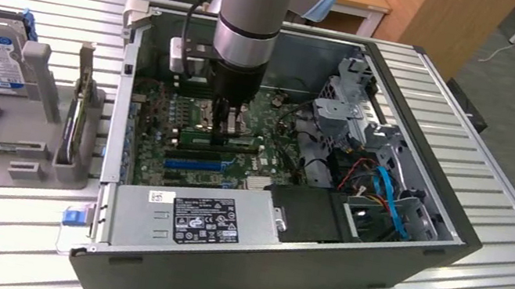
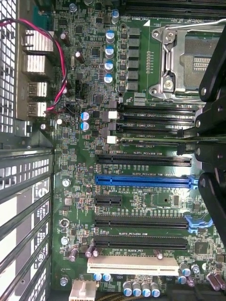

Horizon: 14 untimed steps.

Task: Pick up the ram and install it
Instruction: 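Insert the ram into the slot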

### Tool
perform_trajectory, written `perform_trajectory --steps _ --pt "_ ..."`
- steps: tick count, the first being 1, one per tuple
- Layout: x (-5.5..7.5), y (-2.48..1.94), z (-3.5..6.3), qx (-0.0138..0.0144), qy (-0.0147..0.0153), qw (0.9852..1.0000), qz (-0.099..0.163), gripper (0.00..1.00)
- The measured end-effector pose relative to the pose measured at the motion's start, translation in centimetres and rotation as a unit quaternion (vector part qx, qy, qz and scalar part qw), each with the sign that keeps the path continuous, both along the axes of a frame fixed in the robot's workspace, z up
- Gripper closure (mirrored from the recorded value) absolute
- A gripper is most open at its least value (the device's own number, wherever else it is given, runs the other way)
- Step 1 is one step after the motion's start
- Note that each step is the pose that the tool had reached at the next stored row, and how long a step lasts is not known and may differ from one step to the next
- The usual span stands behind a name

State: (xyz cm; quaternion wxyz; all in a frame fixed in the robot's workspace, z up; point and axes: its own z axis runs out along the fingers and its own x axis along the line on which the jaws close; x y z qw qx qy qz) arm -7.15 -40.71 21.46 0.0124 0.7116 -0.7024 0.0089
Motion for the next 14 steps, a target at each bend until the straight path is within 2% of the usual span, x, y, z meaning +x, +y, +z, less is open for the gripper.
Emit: perform_trajectory --steps 14 --pt "-0.01 0.0 -0.28 -0.0003 0.0 1.0 0.0 0.86"
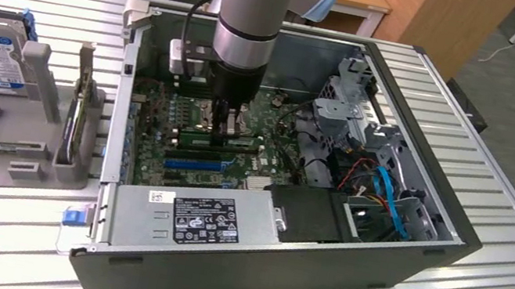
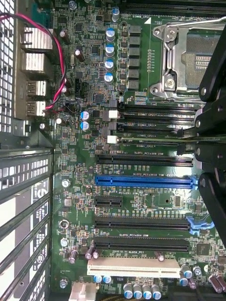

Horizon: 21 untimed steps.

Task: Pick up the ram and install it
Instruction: 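Insert the ram into the slot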

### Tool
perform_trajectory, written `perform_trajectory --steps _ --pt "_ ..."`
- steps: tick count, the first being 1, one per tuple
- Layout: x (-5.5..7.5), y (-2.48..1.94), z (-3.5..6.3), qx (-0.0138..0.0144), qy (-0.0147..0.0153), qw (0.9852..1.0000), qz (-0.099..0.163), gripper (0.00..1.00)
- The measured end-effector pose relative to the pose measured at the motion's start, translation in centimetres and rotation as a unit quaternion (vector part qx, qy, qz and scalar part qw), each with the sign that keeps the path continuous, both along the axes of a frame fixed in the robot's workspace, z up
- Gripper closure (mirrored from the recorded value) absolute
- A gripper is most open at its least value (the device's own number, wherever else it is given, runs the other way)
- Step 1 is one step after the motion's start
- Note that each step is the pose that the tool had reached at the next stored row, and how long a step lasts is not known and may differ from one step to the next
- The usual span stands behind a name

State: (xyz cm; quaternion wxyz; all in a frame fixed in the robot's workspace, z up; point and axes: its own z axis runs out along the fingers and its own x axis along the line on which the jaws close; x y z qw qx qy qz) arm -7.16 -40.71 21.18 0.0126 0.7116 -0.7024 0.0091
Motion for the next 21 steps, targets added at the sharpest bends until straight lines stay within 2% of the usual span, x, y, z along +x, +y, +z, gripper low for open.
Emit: perform_trajectory --steps 15,16,17,18,21 --pt "0.01 0.01 -0.02 0.0002 -0.0003 1.0 0.0 0.85" --pt "0.03 0.01 -0.03 0.0002 -0.0007 1.0 0.0 0.79" --pt "0.02 0.01 -0.03 0.0002 -0.0002 1.0 0.0 0.79" --pt "0.02 0.01 -0.02 0.0002 -0.0002 1.0 0.0 0.73" --pt "0.0 0.0 0.0 0.0 0.0 1.0 0.0 0.73"
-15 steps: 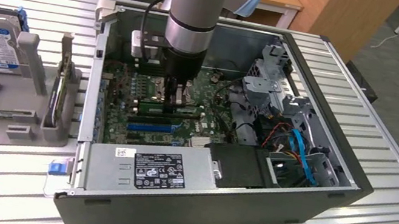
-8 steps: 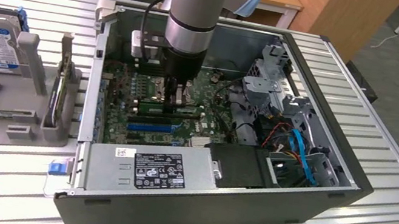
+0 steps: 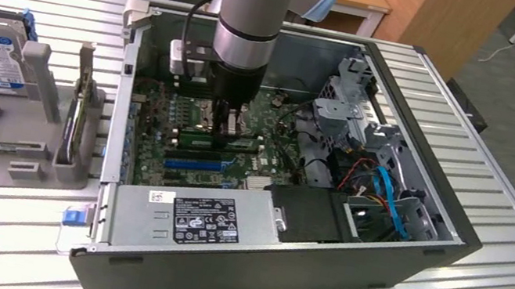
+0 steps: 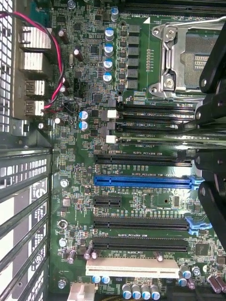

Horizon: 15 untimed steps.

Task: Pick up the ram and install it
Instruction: 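Insert the ram into the slot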

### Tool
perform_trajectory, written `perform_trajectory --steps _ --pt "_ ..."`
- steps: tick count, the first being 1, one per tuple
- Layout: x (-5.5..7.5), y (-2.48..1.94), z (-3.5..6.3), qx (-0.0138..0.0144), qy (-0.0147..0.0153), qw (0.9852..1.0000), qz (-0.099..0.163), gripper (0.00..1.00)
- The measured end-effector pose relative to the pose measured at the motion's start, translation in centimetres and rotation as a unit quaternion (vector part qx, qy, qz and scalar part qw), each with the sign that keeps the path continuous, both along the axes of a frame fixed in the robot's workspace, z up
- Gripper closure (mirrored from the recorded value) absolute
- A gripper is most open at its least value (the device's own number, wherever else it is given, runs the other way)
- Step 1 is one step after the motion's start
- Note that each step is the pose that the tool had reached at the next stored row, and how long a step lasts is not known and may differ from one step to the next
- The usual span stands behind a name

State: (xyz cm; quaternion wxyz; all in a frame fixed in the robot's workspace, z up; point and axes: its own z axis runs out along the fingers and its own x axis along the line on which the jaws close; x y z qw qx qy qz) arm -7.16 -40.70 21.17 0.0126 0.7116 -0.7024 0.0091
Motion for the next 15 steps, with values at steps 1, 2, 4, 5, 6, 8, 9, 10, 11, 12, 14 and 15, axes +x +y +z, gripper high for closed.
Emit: perform_trajectory --steps 1,2,4,5,6,8,9,10,11,12,14,15 --pt "0.0 0.0 0.0 0.0 0.0 1.0 0.0 0.73" --pt "0.0 0.0 0.0 0.0 0.0 1.0 0.0 0.73" --pt "0.0 0.0 0.0 0.0 0.0 1.0 0.0 0.73" --pt "0.0 0.0 0.02 0.0 0.0 1.0 0.0 0.73" --pt "0.0 0.0 0.08 -0.0002 0.0001 1.0 0.0 0.73" --pt "0.0 0.0 0.34 -0.0001 0.0 1.0 0.0 0.73" --pt "0.0 0.0 0.55 -0.0001 0.0 1.0 0.0 0.73" --pt "0.0 0.0 0.76 0.0 0.0 1.0 0.0 0.73" --pt "0.0 0.0 0.99 0.0 0.0 1.0 0.0 0.73" --pt "0.0 0.0 1.24 0.0 0.0 1.0 0.0 0.73" --pt "0.0 0.0 1.82 0.0 0.0 1.0 0.0 0.73" --pt "0.0 0.01 2.17 0.0 0.0 1.0 0.0 0.73"
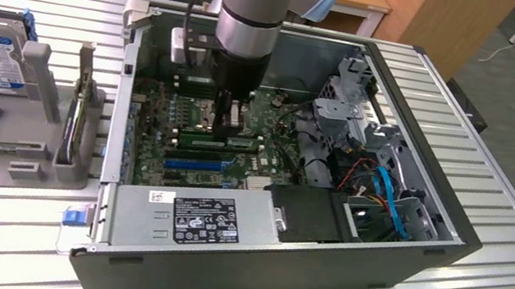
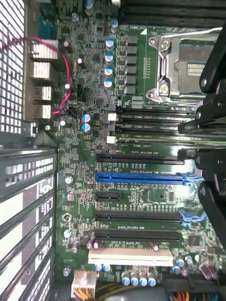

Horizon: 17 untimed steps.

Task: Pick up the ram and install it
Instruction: 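Insert the ram into the slot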

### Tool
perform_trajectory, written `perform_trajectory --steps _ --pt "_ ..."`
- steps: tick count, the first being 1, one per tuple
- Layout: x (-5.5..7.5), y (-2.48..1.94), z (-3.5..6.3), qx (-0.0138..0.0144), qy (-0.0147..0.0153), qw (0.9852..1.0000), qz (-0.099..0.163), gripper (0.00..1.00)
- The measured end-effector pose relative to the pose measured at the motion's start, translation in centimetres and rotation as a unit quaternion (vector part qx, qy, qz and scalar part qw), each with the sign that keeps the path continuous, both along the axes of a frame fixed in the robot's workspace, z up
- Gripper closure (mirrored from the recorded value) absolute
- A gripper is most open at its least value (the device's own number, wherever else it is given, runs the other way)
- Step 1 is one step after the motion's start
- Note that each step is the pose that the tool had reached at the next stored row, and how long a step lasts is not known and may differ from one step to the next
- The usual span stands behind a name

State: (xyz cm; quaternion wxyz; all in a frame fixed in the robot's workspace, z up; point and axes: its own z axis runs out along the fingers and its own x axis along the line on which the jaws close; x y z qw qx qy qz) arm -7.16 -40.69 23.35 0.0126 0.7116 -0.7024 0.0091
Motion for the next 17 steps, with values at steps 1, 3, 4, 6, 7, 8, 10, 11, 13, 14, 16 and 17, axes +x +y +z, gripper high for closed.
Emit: perform_trajectory --steps 1,3,4,6,7,8,10,11,13,14,16,17 --pt "0.0 0.0 0.43 0.0 0.0 1.0 0.0 0.73" --pt "0.0 0.0 1.71 0.0 0.0 1.0 0.0 0.73" --pt "0.0 0.0 2.16 0.0 0.0 1.0 0.0 0.73" --pt "0.0 0.0 3.11 -0.0001 0.0 1.0 0.0 0.73" --pt "0.0 0.0 3.55 -0.0003 0.0 1.0 0.0 0.73" --pt "0.0 0.0 4.0 -0.0004 0.0 1.0 0.0 0.73" --pt "0.0 0.0 4.86 -0.0005 0.0 1.0 0.0 0.73" --pt "0.0 0.0 5.24 -0.0006 0.0 1.0 0.0 0.73" --pt "0.0 0.05 6.84 -0.0011 0.0 1.0 0.0 0.73" --pt "0.0 0.06 7.02 -0.0013 0.0 1.0 0.0 0.73" --pt "0.0 0.06 7.03 -0.0013 0.0 1.0 0.0 0.73" --pt "0.0 0.06 7.03 -0.0013 0.0 1.0 0.0 0.73"
